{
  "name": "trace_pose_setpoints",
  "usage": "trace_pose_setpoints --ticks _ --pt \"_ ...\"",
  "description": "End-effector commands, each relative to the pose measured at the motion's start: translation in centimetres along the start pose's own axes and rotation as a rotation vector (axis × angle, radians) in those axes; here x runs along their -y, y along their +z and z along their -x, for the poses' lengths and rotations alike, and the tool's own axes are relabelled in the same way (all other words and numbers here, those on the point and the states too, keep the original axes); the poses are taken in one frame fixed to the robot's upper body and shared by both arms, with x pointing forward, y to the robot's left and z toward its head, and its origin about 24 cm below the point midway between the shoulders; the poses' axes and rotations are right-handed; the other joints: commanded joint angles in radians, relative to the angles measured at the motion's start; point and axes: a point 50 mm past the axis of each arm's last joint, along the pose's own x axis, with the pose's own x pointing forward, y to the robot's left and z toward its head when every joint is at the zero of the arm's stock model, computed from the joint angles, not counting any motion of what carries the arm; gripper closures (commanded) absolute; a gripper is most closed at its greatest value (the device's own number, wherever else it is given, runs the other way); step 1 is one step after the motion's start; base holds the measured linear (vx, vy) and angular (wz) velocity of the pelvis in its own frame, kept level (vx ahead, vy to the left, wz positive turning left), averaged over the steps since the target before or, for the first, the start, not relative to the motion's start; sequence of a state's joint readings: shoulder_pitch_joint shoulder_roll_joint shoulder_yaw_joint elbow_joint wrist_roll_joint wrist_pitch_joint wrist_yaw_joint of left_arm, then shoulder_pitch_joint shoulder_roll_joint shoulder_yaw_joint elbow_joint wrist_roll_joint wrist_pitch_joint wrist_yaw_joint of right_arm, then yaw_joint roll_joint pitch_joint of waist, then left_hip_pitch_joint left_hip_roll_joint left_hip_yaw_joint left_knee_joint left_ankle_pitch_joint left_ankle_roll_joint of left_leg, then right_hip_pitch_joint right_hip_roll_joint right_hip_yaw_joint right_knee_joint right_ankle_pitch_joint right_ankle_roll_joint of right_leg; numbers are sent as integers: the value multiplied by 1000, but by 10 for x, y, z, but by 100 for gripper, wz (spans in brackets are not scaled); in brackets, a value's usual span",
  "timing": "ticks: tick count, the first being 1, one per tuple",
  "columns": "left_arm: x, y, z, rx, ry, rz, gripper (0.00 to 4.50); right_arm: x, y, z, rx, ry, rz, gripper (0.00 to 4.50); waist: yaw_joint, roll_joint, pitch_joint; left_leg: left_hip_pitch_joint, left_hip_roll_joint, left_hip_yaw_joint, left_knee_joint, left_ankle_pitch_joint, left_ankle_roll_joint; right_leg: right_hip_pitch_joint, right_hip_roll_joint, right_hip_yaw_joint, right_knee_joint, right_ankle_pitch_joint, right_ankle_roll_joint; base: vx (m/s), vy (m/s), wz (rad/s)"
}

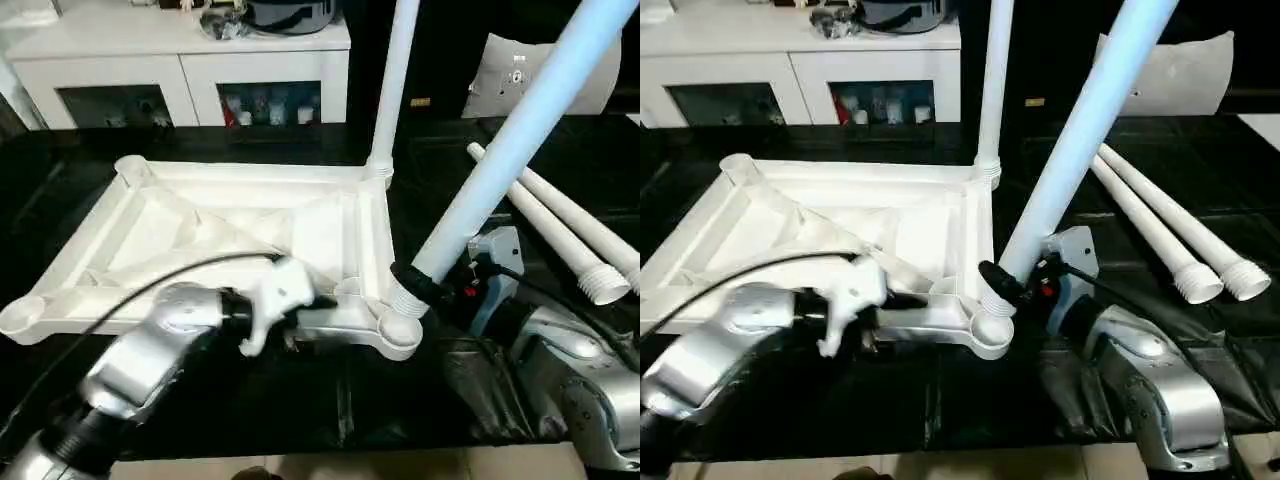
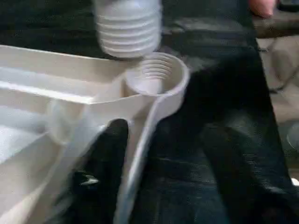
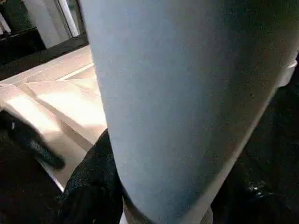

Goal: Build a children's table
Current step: Insert table leg to table base

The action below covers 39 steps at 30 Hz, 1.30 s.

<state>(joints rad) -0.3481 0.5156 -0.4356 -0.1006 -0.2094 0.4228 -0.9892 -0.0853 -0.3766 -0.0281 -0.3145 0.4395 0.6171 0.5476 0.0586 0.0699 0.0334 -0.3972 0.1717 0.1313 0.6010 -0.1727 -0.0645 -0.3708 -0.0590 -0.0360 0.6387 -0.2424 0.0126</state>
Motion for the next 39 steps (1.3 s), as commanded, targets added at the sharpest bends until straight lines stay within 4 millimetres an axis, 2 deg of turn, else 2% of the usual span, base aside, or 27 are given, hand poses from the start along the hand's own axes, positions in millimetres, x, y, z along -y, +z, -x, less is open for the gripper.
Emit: trace_pose_setpoints --ticks 1,2,3,6,7,8,9,10,12,13,14,16,21,27,32,34,37,39 --pt "-5 0 -4 -16 11 -25 190 -1 7 1 28 13 26 258 2 -7 -50 21 35 0 -72 -200 -9 39 -66 39 -83 -41 -189 0 0 0" --pt "-8 1 -8 -11 14 -30 205 -1 7 2 24 15 30 258 2 -2 -49 21 36 1 -72 -205 -8 39 -68 39 -83 -65 -193 0 0 0" --pt "-11 1 -11 -9 9 -35 229 -1 6 2 21 17 35 258 1 -5 -44 20 35 4 -73 -223 -8 37 -66 40 -91 -110 -190 0 0 0" --pt "-17 2 -16 -12 -15 -46 231 -3 5 3 16 26 46 258 1 -3 -42 24 37 4 -78 -257 -16 35 -68 41 -98 -194 -176 0 0 0" --pt "-18 2 -17 -17 -23 -50 230 -3 4 3 13 28 50 258 0 -5 -42 25 36 5 -78 -264 -16 35 -68 41 -99 -210 -171 0 0 0" --pt "-21 1 -17 -30 -34 -57 241 -4 4 4 10 30 55 258 2 -2 -45 26 38 4 -79 -259 -17 35 -69 43 -99 -208 -167 0 0 0" --pt "-23 0 -17 -48 -43 -66 262 -4 4 4 9 31 57 258 2 7 -47 26 38 2 -78 -248 -18 34 -68 43 -95 -185 -169 0 0 0" --pt "-23 0 -17 -48 -43 -66 271 -4 4 4 9 31 57 258 0 0 -48 24 39 3 -78 -244 -17 36 -66 43 -94 -160 -172 0 0 0" --pt "-25 -4 -16 -75 -61 -72 276 -5 3 5 3 29 60 258 -1 1 -49 22 38 3 -77 -221 -10 38 -67 43 -91 -120 -179 0 0 0" --pt "-25 -4 -16 -79 -64 -71 276 -5 2 6 1 27 61 258 -1 8 -50 23 37 3 -76 -214 -8 38 -67 43 -89 -109 -182 0 0 0" --pt "-26 -7 -16 -90 -78 -70 290 -4 1 7 -4 22 63 258 -1 5 -51 23 38 4 -74 -206 -4 38 -67 43 -88 -87 -187 0 0 0" --pt "-28 -9 -16 -99 -82 -76 312 -4 1 7 -4 19 62 258 0 7 -51 24 37 6 -73 -203 1 38 -66 43 -90 -77 -192 0 0 0" --pt "-31 -12 -16 -106 -78 -78 358 -4 1 6 -2 18 62 258 2 9 -49 26 41 5 -77 -223 2 37 -69 43 -90 -104 -205 0 0 0" --pt "-36 -19 -14 -163 -85 -114 400 -5 2 5 -4 23 67 258 2 5 -47 26 41 6 -78 -231 1 36 -71 45 -95 -134 -197 0 0 0" --pt "-39 -24 -13 -178 -60 -105 438 -6 1 2 -12 25 57 258 1 6 -46 26 42 5 -80 -240 -2 34 -71 45 -94 -139 -200 0 0 0" --pt "-42 -27 -11 -185 -23 -77 443 -5 3 -2 -3 20 41 258 1 2 -45 26 42 5 -81 -243 -2 34 -73 45 -93 -155 -201 0 0 0" --pt "-47 -27 -7 -138 68 7 450 -7 5 -7 -6 32 38 258 -3 3 -43 26 42 5 -82 -250 -8 32 -72 46 -94 -178 -201 0 0 0" --pt "-50 -26 -4 -118 129 56 450 -7 6 -11 -16 37 28 258 -9 4 -45 23 39 5 -81 -234 -7 35 -71 45 -93 -160 -203 0 0 0"
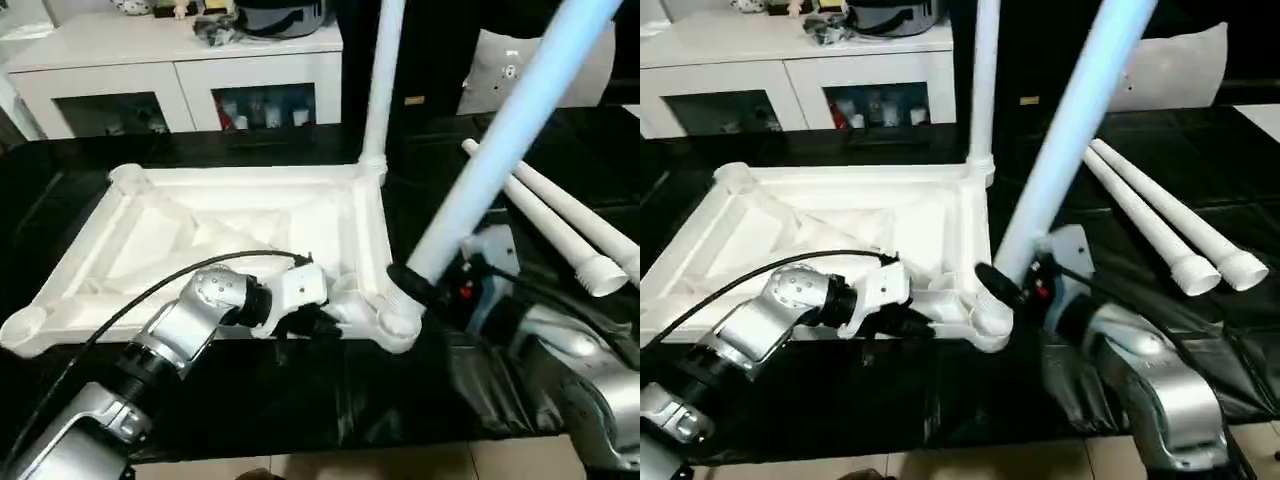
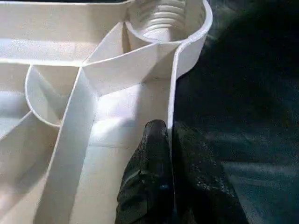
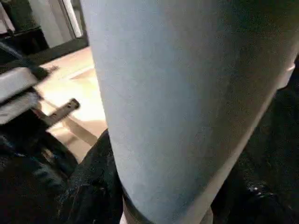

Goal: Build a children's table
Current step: Insert table leg to table base

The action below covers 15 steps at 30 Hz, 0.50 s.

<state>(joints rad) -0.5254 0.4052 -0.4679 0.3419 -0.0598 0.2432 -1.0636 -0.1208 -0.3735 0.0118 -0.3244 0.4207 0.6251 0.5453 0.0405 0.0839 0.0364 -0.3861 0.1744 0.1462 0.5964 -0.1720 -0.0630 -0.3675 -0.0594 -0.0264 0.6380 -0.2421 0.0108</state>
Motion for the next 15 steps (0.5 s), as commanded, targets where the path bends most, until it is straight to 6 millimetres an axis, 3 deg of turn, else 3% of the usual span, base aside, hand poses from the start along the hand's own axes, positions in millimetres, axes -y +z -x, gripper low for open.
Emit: trace_pose_setpoints --ticks 1,5,8,13,15 --pt "-11 -6 15 7 145 79 450 0 0 -5 -16 3 -10 258 8 -11 -49 12 37 -10 -75 -228 -8 33 -70 36 -90 -146 -204 0 0 0" --pt "-3 -8 17 -1 176 45 450 6 3 -14 -6 -35 -10 258 -4 -17 -58 3 32 -10 -67 -144 16 42 -66 34 -81 -14 -217 0 0 0" --pt "2 -9 17 2 144 22 450 6 3 -18 -23 -39 1 258 1 -15 -59 7 32 -4 -63 -112 35 36 -62 36 -79 34 -221 0 0 0" --pt "9 -10 19 -15 69 -21 450 8 0 -23 -67 9 -7 258 11 -14 -57 10 36 -4 -66 -131 32 34 -63 35 -77 23 -224 0 0 0" --pt "10 -13 22 -54 52 -47 450 4 -3 -25 -100 117 -16 258 12 -17 -54 12 37 -2 -67 -153 27 33 -64 37 -81 -7 -223 0 0 0"
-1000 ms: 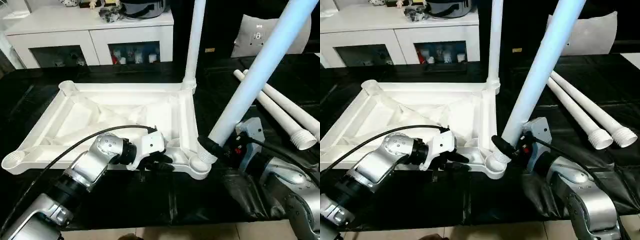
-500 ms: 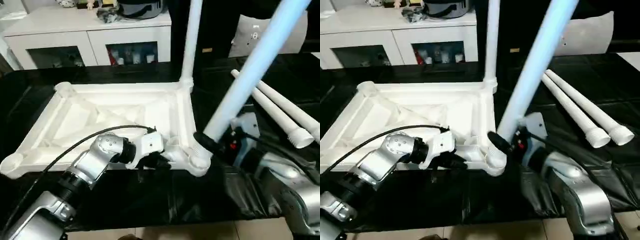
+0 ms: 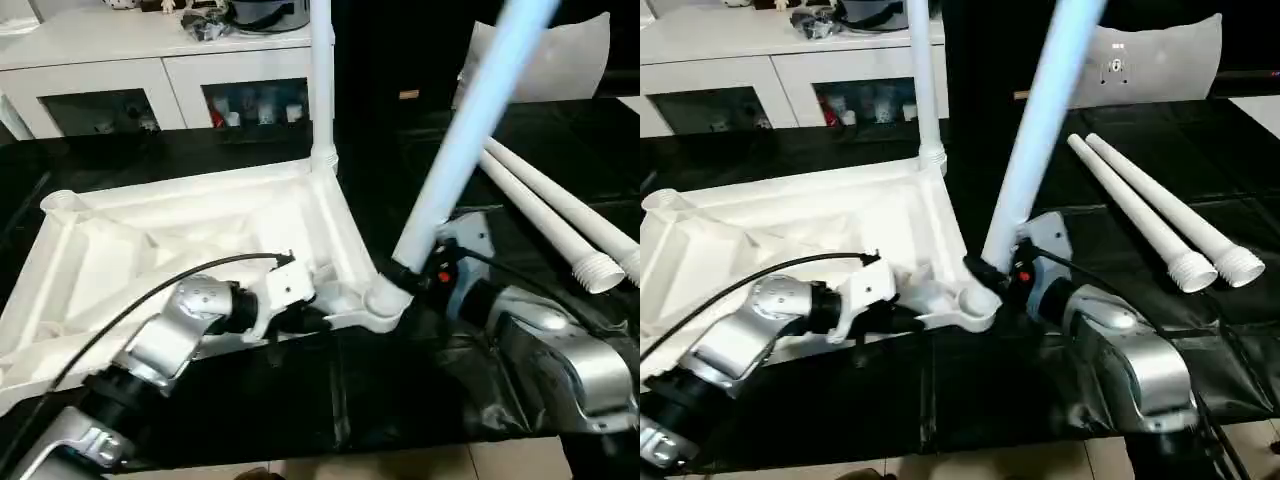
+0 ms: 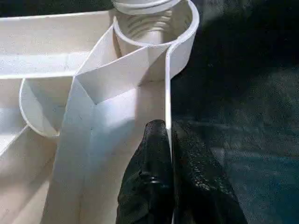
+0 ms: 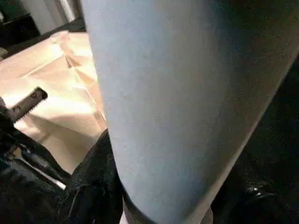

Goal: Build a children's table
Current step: Insert table leg to table base

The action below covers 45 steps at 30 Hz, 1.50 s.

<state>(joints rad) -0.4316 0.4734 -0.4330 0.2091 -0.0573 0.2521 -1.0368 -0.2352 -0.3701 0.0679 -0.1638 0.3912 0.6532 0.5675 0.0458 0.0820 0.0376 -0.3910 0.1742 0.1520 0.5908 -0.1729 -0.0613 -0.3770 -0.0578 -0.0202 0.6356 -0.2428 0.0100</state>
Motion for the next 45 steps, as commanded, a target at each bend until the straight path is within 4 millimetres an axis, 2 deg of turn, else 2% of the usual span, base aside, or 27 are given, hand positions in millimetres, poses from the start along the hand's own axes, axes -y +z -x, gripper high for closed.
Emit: trace_pose_setpoints --ticks 1,5,11,12,16,19,21,22,24,26,29,30,34,35,36,38,39,41,42,43,44,45 --pt "0 -4 5 -50 -2 -32 450 -5 3 -3 -11 88 9 258 8 -14 -56 17 38 -8 -61 -156 25 43 -66 31 -77 -10 -222 0 0 0" --pt "-2 -5 8 -62 -3 -49 450 -7 -1 -3 -57 149 34 258 12 -19 -54 15 37 -6 -61 -146 27 44 -67 32 -79 -16 -216 0 0 0" --pt "-2 -4 10 -60 -33 -72 450 -8 -1 -5 -69 191 30 258 13 -17 -55 18 38 -6 -60 -144 27 40 -66 33 -78 -22 -222 0 0 0" --pt "-2 -4 10 -57 -42 -73 450 -8 -2 -7 -71 200 25 258 15 -24 -56 17 38 -5 -59 -138 29 42 -67 33 -76 -18 -225 0 0 0" --pt "-2 -3 11 -59 -57 -83 450 -8 -4 -10 -82 216 25 258 17 -20 -57 18 39 -5 -59 -136 28 39 -67 32 -75 -13 -231 0 0 0" --pt "-1 -3 11 -65 -77 -90 450 -7 -8 -13 -102 232 22 258 22 -22 -59 18 39 -4 -57 -123 32 40 -66 32 -71 25 -233 0 0 0" --pt "-1 -3 11 -59 -77 -88 450 -6 -10 -14 -113 235 18 258 22 -26 -57 16 39 -3 -59 -131 31 41 -68 32 -72 8 -232 0 0 0" --pt "-1 -2 11 -51 -73 -86 450 -6 -12 -14 -121 238 13 258 23 -22 -56 17 39 -4 -58 -135 30 40 -68 32 -73 0 -231 0 0 0" --pt "-1 0 10 -28 -76 -59 450 -4 -15 -15 -120 230 -2 258 21 -27 -55 18 39 -3 -60 -145 25 40 -67 33 -75 -25 -228 0 0 0" --pt "-1 1 9 0 -83 -25 450 -2 -18 -14 -113 216 -18 258 21 -21 -55 19 39 -3 -60 -152 20 38 -68 33 -75 -38 -229 0 0 0" --pt "0 2 8 38 -91 28 450 1 -23 -11 -83 191 -69 258 20 -24 -56 20 38 -3 -61 -162 17 37 -67 34 -77 -43 -231 0 0 0" --pt "0 1 8 35 -91 33 450 2 -25 -9 -75 185 -86 258 22 -17 -57 19 38 -5 -61 -157 18 38 -68 34 -75 -32 -233 0 0 0" --pt "-1 -2 8 16 -90 34 450 2 -35 -3 -42 165 -140 258 22 -22 -60 18 38 -3 -59 -132 32 40 -65 33 -72 32 -236 0 0 0" --pt "-2 -2 8 14 -86 35 450 1 -39 -1 -33 156 -150 258 23 -21 -59 18 39 -3 -59 -137 34 40 -67 33 -73 32 -238 0 0 0" --pt "-3 -2 9 13 -84 37 450 0 -42 1 -27 150 -152 258 23 -14 -59 19 40 -3 -60 -146 32 38 -66 33 -76 30 -235 0 0 0" --pt "-4 -1 9 16 -78 42 450 -4 -49 5 -20 141 -140 258 24 -16 -59 20 41 -4 -62 -158 30 39 -67 32 -76 23 -235 0 0 0" --pt "-5 -1 9 17 -77 43 450 -5 -49 6 -20 141 -138 258 23 -10 -59 21 41 -5 -63 -165 25 39 -66 31 -77 20 -232 0 0 0" --pt "-5 -1 9 10 -81 36 450 -9 -54 9 -36 146 -95 258 23 -13 -57 21 41 -6 -65 -179 23 39 -66 31 -78 8 -231 0 0 0" --pt "-5 -1 9 10 -82 35 450 -9 -55 10 -40 147 -87 258 24 -6 -57 22 41 -7 -65 -186 21 39 -67 31 -79 -2 -229 0 0 0" --pt "-6 -1 9 5 -84 30 450 -11 -58 12 -64 152 -25 258 22 -9 -56 22 41 -6 -67 -199 17 40 -68 32 -82 -23 -225 0 0 0" --pt "-6 -1 8 0 -85 25 450 -13 -61 13 -88 162 22 258 22 -3 -54 23 41 -7 -68 -211 10 39 -68 32 -83 -45 -221 0 0 0" --pt "-6 -2 8 -3 -87 21 450 -14 -62 14 -107 172 57 258 21 -7 -53 24 42 -7 -69 -224 6 39 -68 33 -87 -60 -217 0 0 0"
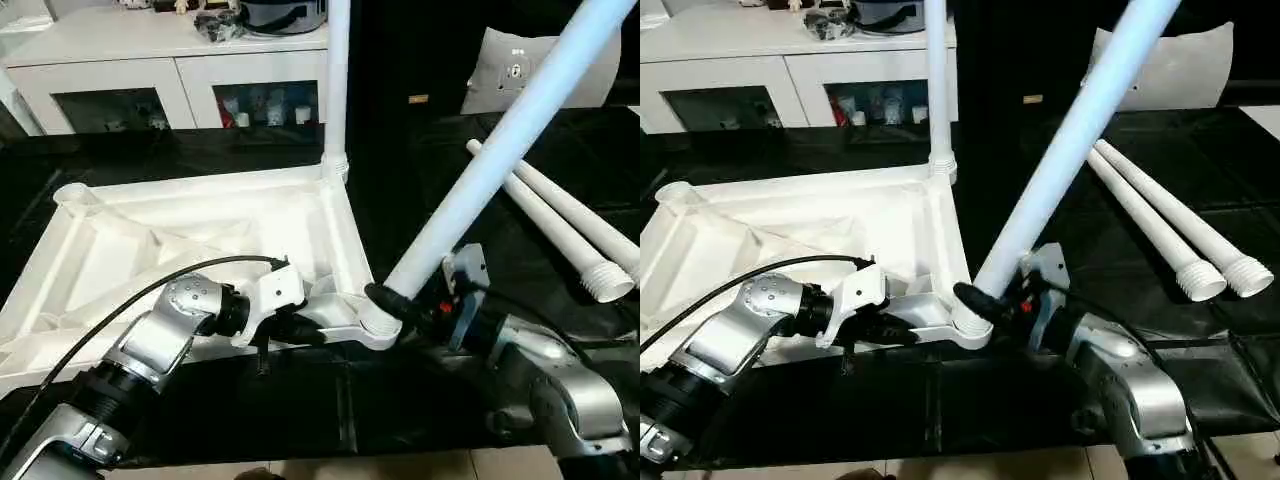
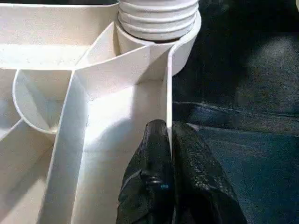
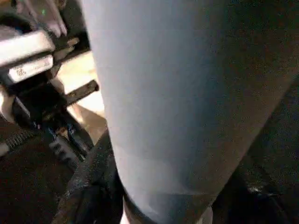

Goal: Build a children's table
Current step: Insert table leg to table base

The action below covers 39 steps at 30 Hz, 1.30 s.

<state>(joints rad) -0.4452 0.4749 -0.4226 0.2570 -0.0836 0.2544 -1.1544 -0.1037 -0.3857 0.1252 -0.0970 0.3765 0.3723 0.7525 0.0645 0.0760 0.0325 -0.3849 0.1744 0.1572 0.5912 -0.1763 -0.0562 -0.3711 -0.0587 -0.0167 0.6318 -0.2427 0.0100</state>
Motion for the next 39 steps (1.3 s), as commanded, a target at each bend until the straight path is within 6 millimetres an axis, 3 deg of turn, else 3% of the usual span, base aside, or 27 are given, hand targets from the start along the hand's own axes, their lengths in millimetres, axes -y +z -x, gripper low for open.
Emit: trace_pose_setpoints --ticks 1,8,9,11,12,13,14,15,16,18,19,23,25,27,29,34,36,37,39 --pt "-6 4 6 -12 19 -25 450 -5 -31 7 -181 13 25 258 3 -2 -48 19 42 -12 -70 -224 0 33 -67 31 -84 -66 -215 0 0 0" --pt "-7 2 7 -39 2 -48 450 -10 -33 -1 -237 111 68 259 -2 -5 -46 17 42 -13 -73 -238 10 33 -67 31 -86 -89 -217 0 0 0" --pt "-8 3 8 -42 -5 -57 450 -11 -34 -4 -255 144 64 259 -4 -12 -42 17 41 -12 -74 -241 13 32 -66 31 -88 -98 -217 0 0 0" --pt "-8 4 8 -43 -10 -64 450 -12 -34 -5 -267 167 62 259 -3 -7 -42 18 42 -12 -73 -237 15 32 -69 33 -87 -104 -218 0 0 0" --pt "-10 6 8 -43 -10 -77 450 -14 -36 -7 -286 209 55 259 -6 -14 -31 15 42 -12 -77 -247 18 27 -67 33 -91 -117 -216 0 0 0" --pt "-12 8 8 -43 -7 -85 450 -17 -37 -8 -294 233 48 259 -7 -13 -24 16 41 -12 -79 -258 19 23 -65 34 -93 -131 -214 0 0 0" --pt "-14 9 8 -43 -3 -93 450 -19 -38 -8 -301 254 41 259 -7 -11 -26 20 42 -13 -79 -273 15 24 -68 35 -93 -157 -212 0 0 0" --pt "-17 11 8 -42 1 -101 450 -21 -39 -8 -306 274 30 259 -8 -11 -15 19 43 -13 -83 -289 12 19 -67 36 -98 -180 -207 0 0 0" --pt "-19 13 9 -42 8 -109 450 -23 -39 -8 -311 289 22 259 -7 -11 -18 21 44 -13 -83 -296 9 20 -67 37 -98 -185 -205 0 0 0" --pt "-30 19 9 -38 38 -128 450 -30 -43 -6 -330 328 4 259 -5 -13 0 28 44 -12 -90 -340 2 10 -66 41 -107 -231 -192 0 0 0" --pt "-34 22 10 -37 51 -134 450 -33 -45 -6 -339 343 -1 259 -4 -13 -1 31 45 -13 -90 -348 -1 11 -68 41 -107 -245 -191 0 0 0" --pt "-48 32 14 -34 97 -157 450 -42 -50 -4 -344 374 -24 259 -3 -18 27 37 46 -18 -106 -435 -24 2 -76 47 -123 -399 -160 0 0 0" --pt "-53 35 17 -36 110 -167 450 -45 -51 -5 -342 381 -29 259 -1 -19 22 37 49 -20 -112 -395 -19 10 -77 47 -123 -350 -159 0 0 0" --pt "-59 37 22 -49 121 -176 450 -45 -49 -9 -330 376 -28 259 -1 -20 26 32 48 -13 -112 -338 -4 9 -73 47 -120 -242 -178 0 0 0" --pt "-62 37 27 -57 125 -176 450 -43 -46 -15 -305 357 -27 259 -1 -21 31 26 49 -14 -114 -327 0 15 -77 44 -119 -235 -186 0 0 0" --pt "-60 32 31 -61 119 -161 450 -38 -42 -21 -273 300 -15 259 -4 -24 40 29 53 -14 -122 -354 -7 10 -80 46 -125 -307 -188 0 0 0" --pt "-55 27 35 -59 127 -135 450 -31 -39 -26 -239 220 5 259 -5 -23 45 32 55 -16 -125 -389 -19 1 -86 50 -130 -394 -182 0 0 0" --pt "-52 25 37 -55 138 -119 450 -26 -37 -28 -218 169 7 259 -6 -24 48 31 57 -18 -128 -396 -25 1 -87 51 -129 -411 -179 0 0 0" --pt "-45 21 39 -40 159 -86 450 -19 -34 -31 -185 88 8 259 -19 -22 49 17 56 -25 -137 -385 -38 7 -88 47 -125 -426 -165 0 0 0"
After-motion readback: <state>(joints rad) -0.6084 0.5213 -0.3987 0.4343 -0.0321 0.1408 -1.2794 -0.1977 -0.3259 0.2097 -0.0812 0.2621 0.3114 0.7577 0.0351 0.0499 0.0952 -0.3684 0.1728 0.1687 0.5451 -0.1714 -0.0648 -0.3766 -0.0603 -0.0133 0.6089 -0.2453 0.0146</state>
